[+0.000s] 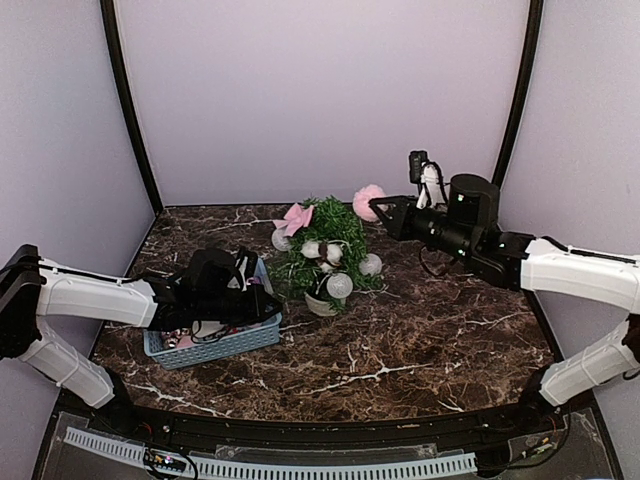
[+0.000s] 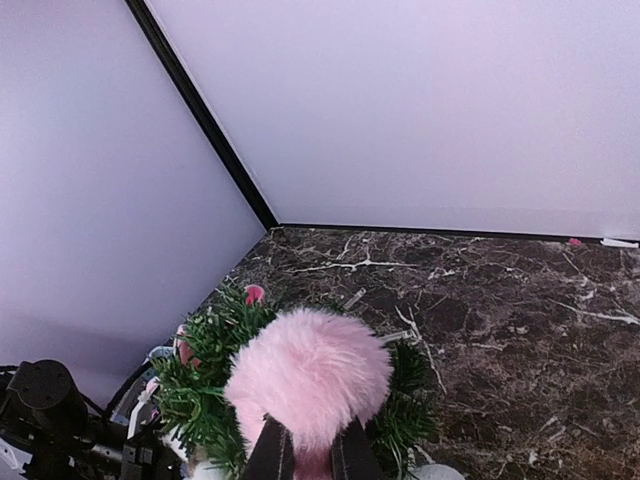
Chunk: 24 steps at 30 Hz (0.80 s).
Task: Decorate the small christmas tree
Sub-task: Turn around the Christmas tree at the center of the board, then place the ornament ball in the gap of branches.
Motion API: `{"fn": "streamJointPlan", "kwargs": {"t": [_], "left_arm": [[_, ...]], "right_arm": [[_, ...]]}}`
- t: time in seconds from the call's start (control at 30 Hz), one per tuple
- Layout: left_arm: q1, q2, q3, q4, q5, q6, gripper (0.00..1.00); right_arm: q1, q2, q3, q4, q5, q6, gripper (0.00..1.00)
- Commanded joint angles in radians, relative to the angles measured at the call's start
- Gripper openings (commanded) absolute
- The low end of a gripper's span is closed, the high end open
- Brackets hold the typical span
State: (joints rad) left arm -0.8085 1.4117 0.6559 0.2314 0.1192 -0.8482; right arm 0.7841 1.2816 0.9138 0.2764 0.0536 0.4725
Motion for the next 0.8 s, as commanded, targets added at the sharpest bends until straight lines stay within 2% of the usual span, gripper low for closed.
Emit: {"fn": "streamJointPlan", "kwargs": {"t": [0.0,0.43,0.77], "left_arm": [[0.008,-0.025,0.024,-0.019,0.011,0.02,0.0],[0.008,-0.017,0.024,-0.01,0.028,0.033,0.0],[0.009,-0.021,0.028,-0.015,0.031,0.043,0.0]], "right_arm": [[-0.013,0.047,0.07,0.02,-0.083,-0.053,0.0],[-0.02,0.179,0.146,-0.047,-0.202,-0.093,0.0],[-0.02,0.223,0.167,-0.131,-0.232,-0.145,0.0]]}}
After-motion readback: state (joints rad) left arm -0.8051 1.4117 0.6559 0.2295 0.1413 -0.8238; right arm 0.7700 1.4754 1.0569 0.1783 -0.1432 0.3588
